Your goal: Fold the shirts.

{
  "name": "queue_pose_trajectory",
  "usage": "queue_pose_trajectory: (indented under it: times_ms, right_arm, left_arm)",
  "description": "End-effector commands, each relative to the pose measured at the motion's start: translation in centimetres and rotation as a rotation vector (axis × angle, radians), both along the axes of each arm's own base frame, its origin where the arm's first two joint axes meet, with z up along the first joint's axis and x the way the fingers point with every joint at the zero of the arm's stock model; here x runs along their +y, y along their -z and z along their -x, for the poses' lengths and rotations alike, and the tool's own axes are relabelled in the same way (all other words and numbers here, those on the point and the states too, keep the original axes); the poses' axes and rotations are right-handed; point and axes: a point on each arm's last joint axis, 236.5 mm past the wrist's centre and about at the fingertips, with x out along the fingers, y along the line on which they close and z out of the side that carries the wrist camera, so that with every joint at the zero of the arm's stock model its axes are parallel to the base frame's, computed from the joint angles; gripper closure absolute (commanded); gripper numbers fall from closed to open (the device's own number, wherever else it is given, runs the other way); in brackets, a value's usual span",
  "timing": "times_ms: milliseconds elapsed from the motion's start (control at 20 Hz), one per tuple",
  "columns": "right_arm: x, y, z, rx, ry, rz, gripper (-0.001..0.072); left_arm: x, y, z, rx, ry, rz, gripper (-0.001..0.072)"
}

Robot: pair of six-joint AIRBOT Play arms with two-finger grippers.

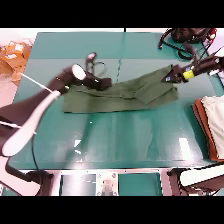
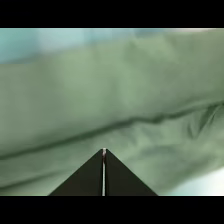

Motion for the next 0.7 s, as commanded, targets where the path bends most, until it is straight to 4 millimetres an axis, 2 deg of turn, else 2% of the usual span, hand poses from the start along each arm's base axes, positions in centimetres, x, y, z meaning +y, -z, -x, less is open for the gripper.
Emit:
queue_pose_trajectory:
  times_ms: [0, 100, 300, 500, 600, 650]
  right_arm:
    - [2.8, -8.5, 1.5, -0.123, -0.065, -0.07, 0.0698]
    - [3.8, -10.4, 1.7, -0.146, -0.081, -0.063, 0.0698]
    - [5.7, -10.6, 2.2, -0.139, -0.119, -0.07, 0.0697]
    - [6.3, -10.5, 1.7, -0.148, -0.12, -0.072, 0.0697]
    - [6.3, -9.9, 1.4, -0.136, -0.115, -0.076, 0.0697]
    - [6.3, -9.5, 1.2, -0.126, -0.115, -0.078, 0.0697]
  left_arm:
    - [-6.7, 3.3, 1.9, -0.032, 0.039, 0.035, 0.0684]
    - [-9.1, 5.6, 2.7, 0.042, 0.052, 0.065, 0.0684]
    - [-12.0, 6.2, 1.7, 0.096, 0.028, 0.17, 0.0684]
    - [-11.8, 6.6, 2.3, 0.13, 0.05, 0.163, 0.0684]
    - [-10.5, 6.4, 3.0, 0.169, 0.102, 0.144, 0.0684]
    - [-9.5, 5.6, 3.2, 0.194, 0.141, 0.139, 0.0684]
